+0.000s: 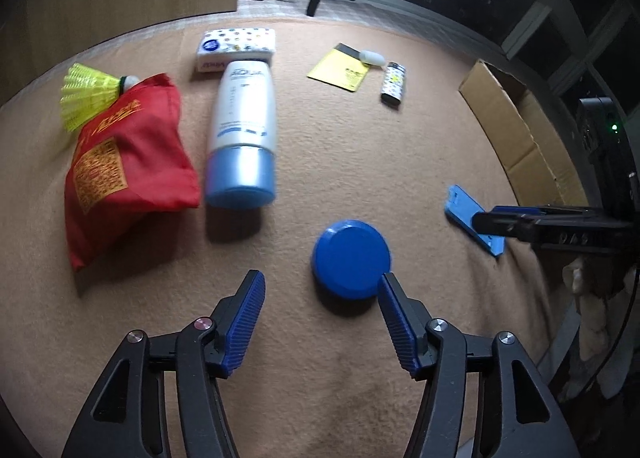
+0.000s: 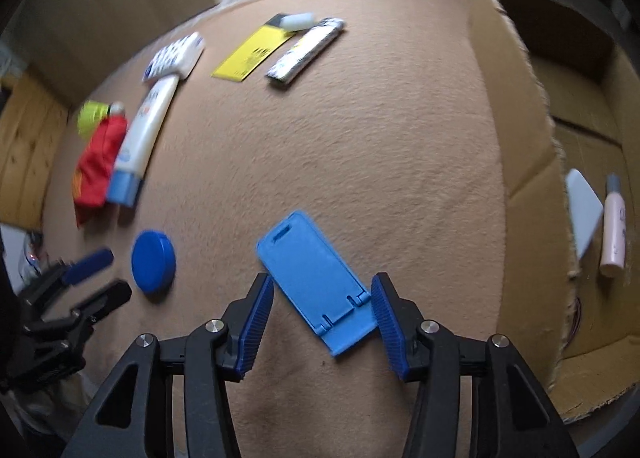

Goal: Organize objects
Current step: 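Lift the blue phone stand with the right tool while the left tool regrasps the blue tin, then carry the blue tin and phone stand into the box and open both tools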

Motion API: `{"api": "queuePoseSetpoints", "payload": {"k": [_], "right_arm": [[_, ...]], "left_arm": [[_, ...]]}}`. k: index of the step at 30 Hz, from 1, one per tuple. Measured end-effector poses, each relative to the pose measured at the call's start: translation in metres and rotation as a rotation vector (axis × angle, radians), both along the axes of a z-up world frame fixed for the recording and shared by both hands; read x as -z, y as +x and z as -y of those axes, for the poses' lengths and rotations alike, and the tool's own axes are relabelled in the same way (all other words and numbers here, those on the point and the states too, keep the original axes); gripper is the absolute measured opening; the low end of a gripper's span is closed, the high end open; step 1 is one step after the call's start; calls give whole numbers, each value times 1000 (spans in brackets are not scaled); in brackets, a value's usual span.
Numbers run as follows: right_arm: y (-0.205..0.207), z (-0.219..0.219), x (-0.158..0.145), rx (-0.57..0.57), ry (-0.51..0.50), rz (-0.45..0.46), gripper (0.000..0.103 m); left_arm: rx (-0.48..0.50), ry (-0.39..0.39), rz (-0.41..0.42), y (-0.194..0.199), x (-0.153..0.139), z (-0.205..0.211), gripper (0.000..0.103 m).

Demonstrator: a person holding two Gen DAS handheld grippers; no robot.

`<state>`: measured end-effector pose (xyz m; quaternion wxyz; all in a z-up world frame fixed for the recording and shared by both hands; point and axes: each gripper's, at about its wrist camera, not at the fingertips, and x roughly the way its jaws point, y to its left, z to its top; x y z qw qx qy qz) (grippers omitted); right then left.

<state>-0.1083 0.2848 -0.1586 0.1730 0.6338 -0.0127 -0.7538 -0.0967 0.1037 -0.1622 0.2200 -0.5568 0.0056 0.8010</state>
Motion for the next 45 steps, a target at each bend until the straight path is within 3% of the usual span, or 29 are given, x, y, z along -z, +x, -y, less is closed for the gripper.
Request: {"api": "queuePoseSetpoints", "payload": {"k": [6, 21, 24, 27, 38, 45], "right_arm": [[-1, 13, 2, 3, -66, 2, 49], [7, 47, 5, -193, 189, -190, 47], [5, 46, 5, -204, 186, -193, 44], [5, 42, 4, -204, 180, -192, 33], [10, 15, -7, -138, 82, -185, 33], [18, -21, -42, -76, 6, -232, 33]], "left_arm": [[12, -38, -9, 1, 3, -15, 65], [4, -141, -42, -6, 18, -41, 64], [0, -155, -58, -7, 19, -45, 54], [-1, -163, -64, -7, 19, -45, 54], [-31, -131, -53, -6, 12, -43, 54], [-30, -86, -95, -5, -17, -56, 54]]}}
